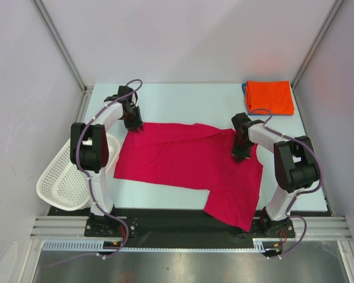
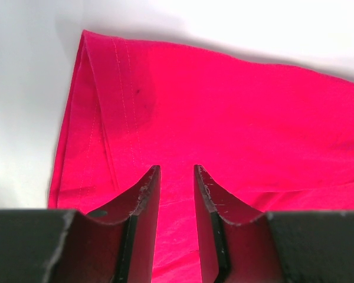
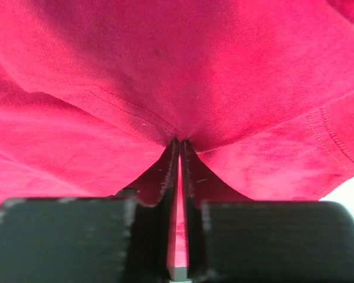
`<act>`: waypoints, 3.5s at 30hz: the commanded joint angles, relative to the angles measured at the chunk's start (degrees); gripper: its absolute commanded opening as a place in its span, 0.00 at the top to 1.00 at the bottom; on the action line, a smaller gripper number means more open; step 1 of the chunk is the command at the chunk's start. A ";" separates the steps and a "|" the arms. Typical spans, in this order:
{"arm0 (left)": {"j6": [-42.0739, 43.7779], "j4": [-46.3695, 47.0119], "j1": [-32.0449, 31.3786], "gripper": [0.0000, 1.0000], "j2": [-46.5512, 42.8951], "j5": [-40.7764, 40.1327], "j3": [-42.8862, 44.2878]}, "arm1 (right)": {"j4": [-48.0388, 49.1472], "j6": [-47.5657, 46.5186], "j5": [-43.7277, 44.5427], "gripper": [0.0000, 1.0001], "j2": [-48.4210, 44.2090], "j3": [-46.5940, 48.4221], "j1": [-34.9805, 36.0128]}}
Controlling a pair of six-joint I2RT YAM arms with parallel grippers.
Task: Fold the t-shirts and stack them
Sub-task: Fold the tshirt
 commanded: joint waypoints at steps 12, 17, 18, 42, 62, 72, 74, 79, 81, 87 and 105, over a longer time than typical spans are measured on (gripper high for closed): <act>0.54 0.54 -0.27 0.66 -2.54 -0.97 0.82 | -13.74 -2.73 11.25 1.00 -6.42 8.40 -3.49; 0.72 0.63 -0.27 0.66 -2.80 -1.05 0.30 | -12.52 -5.81 17.49 1.00 -4.23 10.60 -6.38; 0.72 0.63 -0.27 0.66 -2.80 -0.97 0.12 | -11.56 -6.42 17.85 1.00 -3.44 11.13 -6.91; -0.16 0.02 0.00 0.66 -7.72 -0.35 -4.28 | -5.14 -13.99 12.93 0.78 8.34 22.91 6.35; -1.13 0.45 0.79 0.66 -11.24 0.97 -8.23 | -2.41 -15.13 20.40 0.77 16.96 22.65 6.88; -0.95 0.54 0.79 0.66 -10.62 1.05 -8.32 | -1.97 -15.13 19.44 0.78 14.15 20.36 5.74; -0.95 0.54 0.79 0.66 -10.71 1.14 -8.41 | -1.88 -15.13 19.18 0.76 13.45 19.75 5.65; -0.78 0.45 0.79 0.66 -10.36 1.05 -8.15 | -1.27 -14.60 17.60 0.75 11.86 18.17 4.51; -0.78 0.45 0.79 0.66 -10.18 1.05 -8.06 | -1.00 -14.34 17.07 0.74 11.86 17.73 4.16; -0.86 0.19 0.79 0.66 -10.01 0.18 -7.97 | -0.82 -14.42 15.49 0.84 13.00 18.42 3.37; -12.03 3.08 4.21 0.69 -13.87 -4.31 -18.07 | -2.58 -14.60 14.52 1.00 12.04 20.01 6.00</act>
